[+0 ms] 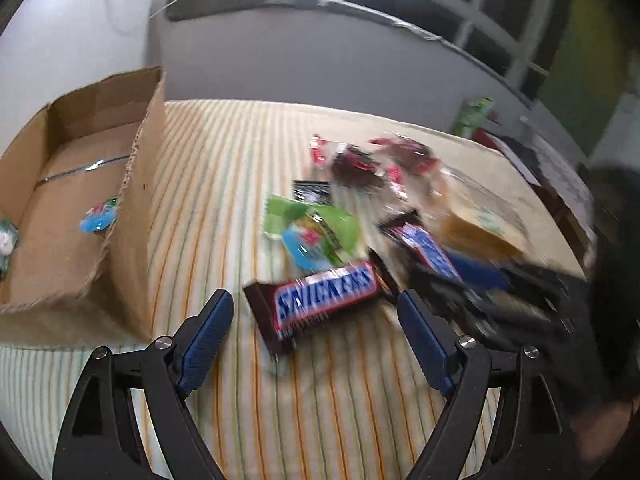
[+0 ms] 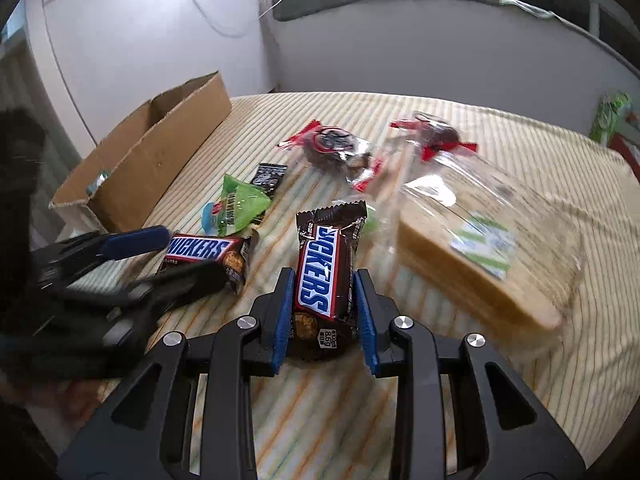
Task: Organize snacks
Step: 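Grasp a Snickers bar with the right tool while the left tool grasps another Snickers, then carry both Snickers bars into the cardboard box and open both tools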
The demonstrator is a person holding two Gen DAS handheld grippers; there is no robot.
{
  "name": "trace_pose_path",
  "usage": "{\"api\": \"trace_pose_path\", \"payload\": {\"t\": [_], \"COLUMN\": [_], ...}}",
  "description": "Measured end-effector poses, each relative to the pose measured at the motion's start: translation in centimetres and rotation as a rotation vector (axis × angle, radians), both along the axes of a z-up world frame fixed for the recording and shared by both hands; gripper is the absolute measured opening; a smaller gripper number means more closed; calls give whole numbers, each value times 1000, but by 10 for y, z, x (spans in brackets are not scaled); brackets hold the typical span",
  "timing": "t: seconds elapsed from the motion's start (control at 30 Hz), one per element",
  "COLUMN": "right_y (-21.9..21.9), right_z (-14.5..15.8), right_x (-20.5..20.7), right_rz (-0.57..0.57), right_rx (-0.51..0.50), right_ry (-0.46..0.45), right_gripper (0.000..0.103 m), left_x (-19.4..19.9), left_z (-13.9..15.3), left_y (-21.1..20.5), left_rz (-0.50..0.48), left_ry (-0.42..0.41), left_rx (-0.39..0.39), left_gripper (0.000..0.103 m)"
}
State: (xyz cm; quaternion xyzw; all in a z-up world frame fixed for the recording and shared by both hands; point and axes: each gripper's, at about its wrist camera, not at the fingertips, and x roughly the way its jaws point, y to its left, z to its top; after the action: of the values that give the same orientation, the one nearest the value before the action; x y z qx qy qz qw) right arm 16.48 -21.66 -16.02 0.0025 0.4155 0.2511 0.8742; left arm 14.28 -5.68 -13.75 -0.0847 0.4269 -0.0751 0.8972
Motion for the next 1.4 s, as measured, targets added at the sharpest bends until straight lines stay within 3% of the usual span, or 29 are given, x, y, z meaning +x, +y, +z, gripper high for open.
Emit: {"api": "trace_pose_path", "payload": {"t": [0.17, 0.27, 0.3, 0.63, 1.1, 1.2, 1.4], "right_y": [-10, -11, -12, -14, -11, -9, -9], "right_z": [-2, -3, -3, 5, 4, 29, 137], "right_x": [-10, -11, -12, -27, -41, -40, -66], "right_rz": [-19, -22, -22, -36, -83, -97, -119], "right_rx": [27, 36, 39, 57, 44, 31, 38], "right_ry": [-7, -12, -13, -40, -36, -95, -350], "right_gripper": [31, 31, 31, 31, 31, 31, 31], "left_x": [9, 7, 7, -12, -34, -36, -47], "left_z": [-3, -3, -3, 8, 24, 39, 107], "left_y": [-12, -21, -23, -16, -8, -6, 7], "left_rz": [-22, -64, -80, -102, -104, -107, -97], "left_ry": [-4, -27, -30, -40, -102, -136, -311], "left_rx": [64, 108, 106, 44, 20, 12, 19], "left_gripper": [79, 34, 26, 26, 26, 26, 26]}}
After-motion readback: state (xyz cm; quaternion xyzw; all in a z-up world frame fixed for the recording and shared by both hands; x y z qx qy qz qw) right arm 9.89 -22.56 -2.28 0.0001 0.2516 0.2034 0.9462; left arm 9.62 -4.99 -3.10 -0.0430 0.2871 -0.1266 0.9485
